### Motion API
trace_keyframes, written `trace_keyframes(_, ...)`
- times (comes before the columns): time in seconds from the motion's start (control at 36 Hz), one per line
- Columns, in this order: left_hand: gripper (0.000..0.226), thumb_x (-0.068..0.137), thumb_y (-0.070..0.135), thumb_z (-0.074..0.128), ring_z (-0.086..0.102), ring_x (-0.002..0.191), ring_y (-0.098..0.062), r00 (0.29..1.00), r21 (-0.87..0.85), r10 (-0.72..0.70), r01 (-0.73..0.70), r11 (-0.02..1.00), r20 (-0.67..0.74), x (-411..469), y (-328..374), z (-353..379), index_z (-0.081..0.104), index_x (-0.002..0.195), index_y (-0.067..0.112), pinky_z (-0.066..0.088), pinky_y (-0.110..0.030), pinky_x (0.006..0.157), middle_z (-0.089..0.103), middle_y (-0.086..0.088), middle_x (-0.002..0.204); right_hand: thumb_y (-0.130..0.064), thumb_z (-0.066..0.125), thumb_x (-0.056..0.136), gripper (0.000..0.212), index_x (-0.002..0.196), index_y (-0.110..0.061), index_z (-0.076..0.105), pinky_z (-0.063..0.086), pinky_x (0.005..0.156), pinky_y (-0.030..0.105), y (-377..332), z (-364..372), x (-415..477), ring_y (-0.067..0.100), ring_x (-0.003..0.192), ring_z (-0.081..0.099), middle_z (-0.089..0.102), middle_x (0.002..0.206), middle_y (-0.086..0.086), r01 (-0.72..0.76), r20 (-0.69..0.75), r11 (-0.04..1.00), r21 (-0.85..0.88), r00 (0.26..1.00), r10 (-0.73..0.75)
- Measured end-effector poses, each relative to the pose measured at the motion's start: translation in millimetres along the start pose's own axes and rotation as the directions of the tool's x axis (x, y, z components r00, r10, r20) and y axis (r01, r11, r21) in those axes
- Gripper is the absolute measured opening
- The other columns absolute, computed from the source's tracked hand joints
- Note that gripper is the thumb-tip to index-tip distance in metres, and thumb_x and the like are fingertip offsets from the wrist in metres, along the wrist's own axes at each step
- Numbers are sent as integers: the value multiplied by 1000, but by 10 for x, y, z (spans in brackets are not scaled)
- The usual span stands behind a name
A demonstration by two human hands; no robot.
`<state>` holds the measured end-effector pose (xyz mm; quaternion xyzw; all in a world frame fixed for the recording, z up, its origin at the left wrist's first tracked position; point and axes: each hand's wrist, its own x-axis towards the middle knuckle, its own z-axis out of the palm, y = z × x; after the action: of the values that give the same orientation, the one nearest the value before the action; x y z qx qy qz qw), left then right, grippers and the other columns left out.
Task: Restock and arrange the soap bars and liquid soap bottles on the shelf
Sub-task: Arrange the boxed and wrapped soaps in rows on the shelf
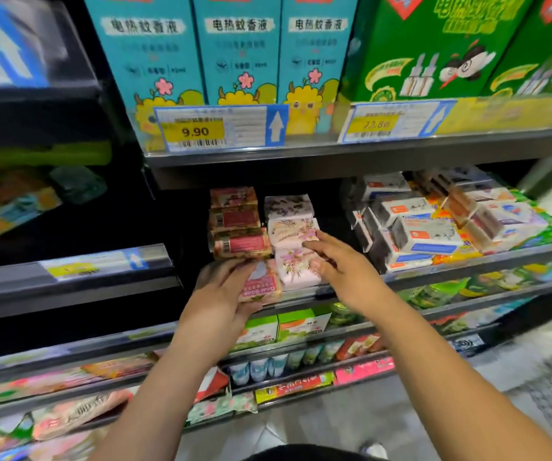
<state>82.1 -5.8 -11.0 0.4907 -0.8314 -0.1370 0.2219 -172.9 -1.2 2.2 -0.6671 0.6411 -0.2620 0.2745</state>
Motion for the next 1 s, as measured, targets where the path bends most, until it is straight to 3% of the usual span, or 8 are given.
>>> trace_keyframes(0.19, 62, 75, 27, 87, 42, 115, -22, 973, -104, -16, -9, 995, -229, -23, 170, -64, 59, 127, 9, 46, -40, 97, 63, -8, 118, -47, 58, 95, 40, 133, -32, 59, 23, 110, 14, -184, -98, -100, 6, 136, 36, 46, 144, -14, 116, -195, 990, -78, 972, -130)
trace_keyframes(0.28, 70, 71, 24, 89, 41, 114, -19, 976, -123, 28, -56, 991, -216, 57, 335, -108, 53, 130, 14, 40, -28, 93, 60, -7, 117, -55, 71, 82, 72, 145, -37, 43, 12, 105, 1, -307, -291, -158, -6, 139, 24, 34, 148, -23, 178, -26, 981, -70, 983, -181)
trace_keyframes(0.36, 71, 73, 21, 86, 38, 115, -17, 986, -92, 84, -98, 991, -145, 185, 504, -106, 53, 134, 10, 45, -35, 90, 59, -8, 120, -56, 76, 78, 88, 151, -39, 32, 10, 105, -2, -388, -458, -184, -12, 138, 18, 26, 151, -27, 256, 123, 945, -203, 964, -235)
trace_keyframes(0.5, 74, 81, 31, 81, 30, 124, -17, 981, -110, 190, -194, 975, -45, 428, 746, -23, 45, 143, 12, 37, -34, 101, 55, -9, 132, -45, 76, 83, 79, 150, -26, 39, 28, 97, 15, -415, -690, -197, 10, 127, 41, 51, 142, -4, 329, 174, 844, -423, 944, -281)
trace_keyframes(0.58, 77, 80, 36, 82, 34, 125, -10, 987, -199, 159, -159, 967, -18, 586, 847, 57, 44, 145, 21, 31, -22, 102, 51, 1, 138, -42, 79, 79, 81, 148, -22, 43, 37, 97, 27, -336, -917, -181, 19, 121, 50, 57, 134, 3, 321, 184, 814, -484, 947, -264)
trace_keyframes(0.72, 55, 90, 40, 68, 29, 137, -11, 996, -135, 84, -80, 988, 27, 727, 830, 110, 46, 140, 30, 30, -25, 110, 40, 12, 148, -51, 74, 79, 79, 147, -23, 45, 41, 102, 37, -157, -1363, -76, 25, 125, 52, 58, 134, 2, 206, 126, 664, -719, 978, -168)
trace_keyframes(0.86, 49, 100, 49, 47, 30, 143, -11, 979, 57, -61, 51, 997, 197, 734, 751, 220, 41, 145, 32, 39, -31, 110, 35, 11, 154, -55, 66, 84, 63, 140, -34, 48, 33, 108, 42, -124, -1454, 25, 21, 133, 45, 52, 142, -3, 112, 154, 537, -836, 988, 33)
trace_keyframes(1.0, 50, 103, 49, 41, 34, 142, -11, 973, 71, -85, 72, 995, 214, 655, 770, 255, 36, 150, 35, 35, -30, 113, 30, 16, 158, -49, 65, 88, 46, 128, -27, 57, 19, 118, 53, -109, -1173, 156, 27, 122, 55, 64, 124, 4, 166, 262, 505, -847, 957, 125)
